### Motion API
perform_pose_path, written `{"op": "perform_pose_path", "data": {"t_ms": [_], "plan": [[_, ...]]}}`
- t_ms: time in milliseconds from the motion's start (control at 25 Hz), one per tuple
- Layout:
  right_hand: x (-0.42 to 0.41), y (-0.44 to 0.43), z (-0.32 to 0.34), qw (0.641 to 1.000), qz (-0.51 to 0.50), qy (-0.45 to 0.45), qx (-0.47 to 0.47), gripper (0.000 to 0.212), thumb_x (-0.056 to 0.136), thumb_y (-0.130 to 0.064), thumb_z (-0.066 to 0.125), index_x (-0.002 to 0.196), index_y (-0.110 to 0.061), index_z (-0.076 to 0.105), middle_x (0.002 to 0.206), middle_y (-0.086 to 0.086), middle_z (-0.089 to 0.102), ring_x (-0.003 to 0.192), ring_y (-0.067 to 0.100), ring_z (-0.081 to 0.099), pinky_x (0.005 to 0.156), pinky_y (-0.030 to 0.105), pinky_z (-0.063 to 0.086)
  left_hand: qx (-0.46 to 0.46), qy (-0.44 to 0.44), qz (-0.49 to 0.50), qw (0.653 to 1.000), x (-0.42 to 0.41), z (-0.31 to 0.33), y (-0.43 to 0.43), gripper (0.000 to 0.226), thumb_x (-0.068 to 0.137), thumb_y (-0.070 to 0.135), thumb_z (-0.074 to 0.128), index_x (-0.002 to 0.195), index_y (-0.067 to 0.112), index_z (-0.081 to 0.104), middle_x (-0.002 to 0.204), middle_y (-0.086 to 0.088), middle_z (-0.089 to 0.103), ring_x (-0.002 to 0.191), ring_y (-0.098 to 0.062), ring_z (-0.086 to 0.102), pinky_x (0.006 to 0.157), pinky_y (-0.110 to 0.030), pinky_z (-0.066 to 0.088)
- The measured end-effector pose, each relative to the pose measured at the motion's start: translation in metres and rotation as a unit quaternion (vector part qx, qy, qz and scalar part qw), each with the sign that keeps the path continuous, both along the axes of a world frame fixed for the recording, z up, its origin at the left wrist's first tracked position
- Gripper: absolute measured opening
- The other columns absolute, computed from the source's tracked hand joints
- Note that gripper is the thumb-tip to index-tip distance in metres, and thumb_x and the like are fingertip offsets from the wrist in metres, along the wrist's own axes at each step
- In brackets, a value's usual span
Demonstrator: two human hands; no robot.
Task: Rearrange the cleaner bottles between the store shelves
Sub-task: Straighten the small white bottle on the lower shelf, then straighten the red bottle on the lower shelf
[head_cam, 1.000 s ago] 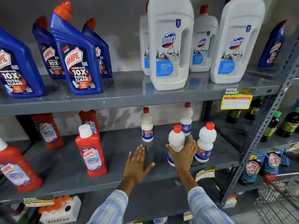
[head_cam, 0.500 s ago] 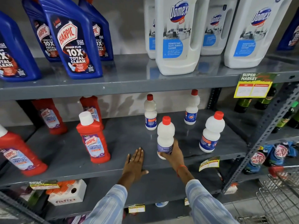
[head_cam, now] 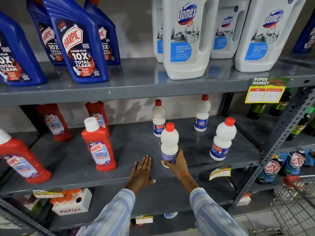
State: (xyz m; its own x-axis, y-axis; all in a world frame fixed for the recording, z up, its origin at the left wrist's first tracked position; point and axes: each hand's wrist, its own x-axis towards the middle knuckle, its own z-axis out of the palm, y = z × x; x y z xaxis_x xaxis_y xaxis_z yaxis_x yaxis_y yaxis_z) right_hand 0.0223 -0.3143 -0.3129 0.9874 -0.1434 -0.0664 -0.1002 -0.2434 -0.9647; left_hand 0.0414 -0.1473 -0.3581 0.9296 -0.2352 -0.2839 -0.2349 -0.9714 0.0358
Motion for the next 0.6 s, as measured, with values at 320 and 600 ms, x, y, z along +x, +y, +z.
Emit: {"op": "perform_pose_path", "data": {"t_ms": [320,600], "plan": [[-0.044,0.055,0.023,0.938,-0.219,-0.248,-0.101,0.046,0.081,-0.035,0.065,0.117,-0.009,0.053,0.113,0.012,0.052,0.104,0.021,0.047,0.089,0.032,0.045,-0.140,-0.215,-0.045,0.966,-0.005,0.049,0.027,0.068,0.090,0.041,0.048,0.146,0.008,0.027,0.155,-0.009,0.023,0.143,-0.022,0.021,0.116,-0.038,0.004],[-0.032,0.176,0.030,0.964,-0.057,-0.252,-0.060,0.023,0.089,-0.023,0.057,0.110,-0.012,0.054,0.102,-0.002,0.051,0.079,0.009,0.056,0.073,0.023,0.049,-0.220,-0.461,0.042,0.859,-0.047,0.065,0.131,0.066,0.092,0.039,0.039,0.146,0.005,0.023,0.154,-0.012,0.022,0.143,-0.023,0.016,0.117,-0.042,0.009]]}}
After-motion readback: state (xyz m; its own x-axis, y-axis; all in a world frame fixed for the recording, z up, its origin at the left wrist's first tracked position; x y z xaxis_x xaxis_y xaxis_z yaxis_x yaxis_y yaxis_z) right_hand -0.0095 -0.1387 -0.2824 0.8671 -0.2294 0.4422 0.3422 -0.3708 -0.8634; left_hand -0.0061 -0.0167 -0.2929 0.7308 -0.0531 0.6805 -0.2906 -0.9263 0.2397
